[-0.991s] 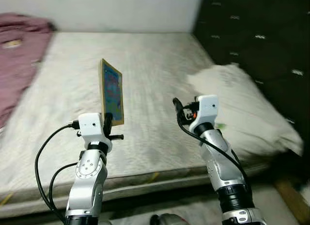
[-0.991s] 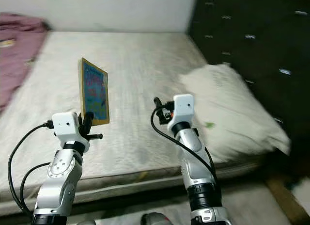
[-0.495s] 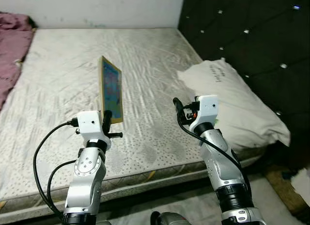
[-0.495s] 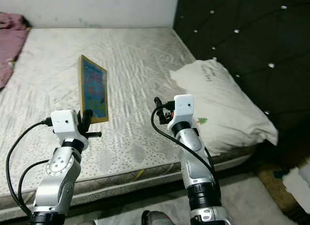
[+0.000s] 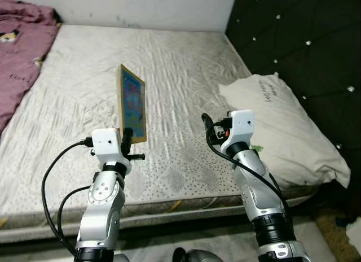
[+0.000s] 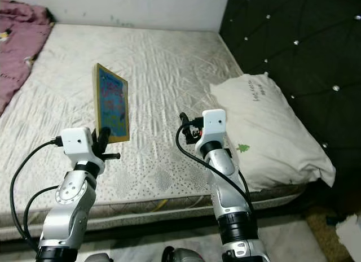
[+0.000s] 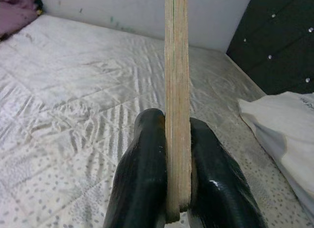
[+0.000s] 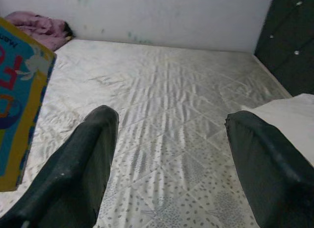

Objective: Clean up the room

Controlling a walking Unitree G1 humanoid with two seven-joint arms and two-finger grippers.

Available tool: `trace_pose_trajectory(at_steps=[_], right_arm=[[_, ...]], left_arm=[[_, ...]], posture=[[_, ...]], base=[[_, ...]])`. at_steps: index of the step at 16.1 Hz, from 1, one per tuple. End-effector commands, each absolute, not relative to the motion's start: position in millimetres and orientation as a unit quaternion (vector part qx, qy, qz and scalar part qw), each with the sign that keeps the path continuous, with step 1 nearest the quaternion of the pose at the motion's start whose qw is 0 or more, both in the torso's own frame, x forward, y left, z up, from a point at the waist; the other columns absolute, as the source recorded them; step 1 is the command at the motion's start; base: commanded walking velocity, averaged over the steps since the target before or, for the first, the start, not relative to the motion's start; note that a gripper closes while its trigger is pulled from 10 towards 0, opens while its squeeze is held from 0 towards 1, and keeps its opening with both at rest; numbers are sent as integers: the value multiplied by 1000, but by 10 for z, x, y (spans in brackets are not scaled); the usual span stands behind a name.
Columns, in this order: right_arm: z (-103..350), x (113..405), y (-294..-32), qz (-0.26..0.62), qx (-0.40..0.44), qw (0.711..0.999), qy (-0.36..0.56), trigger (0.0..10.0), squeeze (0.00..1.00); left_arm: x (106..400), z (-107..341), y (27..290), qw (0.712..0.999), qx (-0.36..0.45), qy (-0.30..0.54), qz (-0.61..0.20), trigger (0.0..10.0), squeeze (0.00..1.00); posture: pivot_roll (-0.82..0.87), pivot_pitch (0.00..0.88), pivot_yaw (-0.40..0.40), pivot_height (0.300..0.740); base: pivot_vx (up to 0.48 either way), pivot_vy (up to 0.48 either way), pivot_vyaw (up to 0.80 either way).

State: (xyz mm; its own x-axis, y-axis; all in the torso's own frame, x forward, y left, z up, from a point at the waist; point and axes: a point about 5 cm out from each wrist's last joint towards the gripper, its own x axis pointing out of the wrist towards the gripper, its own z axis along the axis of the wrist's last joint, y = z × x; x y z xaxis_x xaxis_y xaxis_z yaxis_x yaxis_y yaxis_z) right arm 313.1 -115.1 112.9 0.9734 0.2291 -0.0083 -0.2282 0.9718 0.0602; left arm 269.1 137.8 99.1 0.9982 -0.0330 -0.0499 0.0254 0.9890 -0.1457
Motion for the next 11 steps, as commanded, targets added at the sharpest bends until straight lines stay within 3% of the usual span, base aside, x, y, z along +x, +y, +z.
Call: trace_pose_trajectory(at_steps=[1, 11], right_arm=[[1130, 3150, -1177, 111, 26, 993, 9, 10000, 0], [1140, 3155, -1200, 104, 24, 994, 5, 10000, 0]], left_arm=[[2724, 1103, 1348, 997, -76, 1, -22, 10000, 0], [2736, 1102, 1337, 997, -76, 3, -25, 10000, 0]], posture=[[90, 0, -70, 740], [86, 0, -67, 740]], base=[[0, -405, 0], [0, -402, 0]])
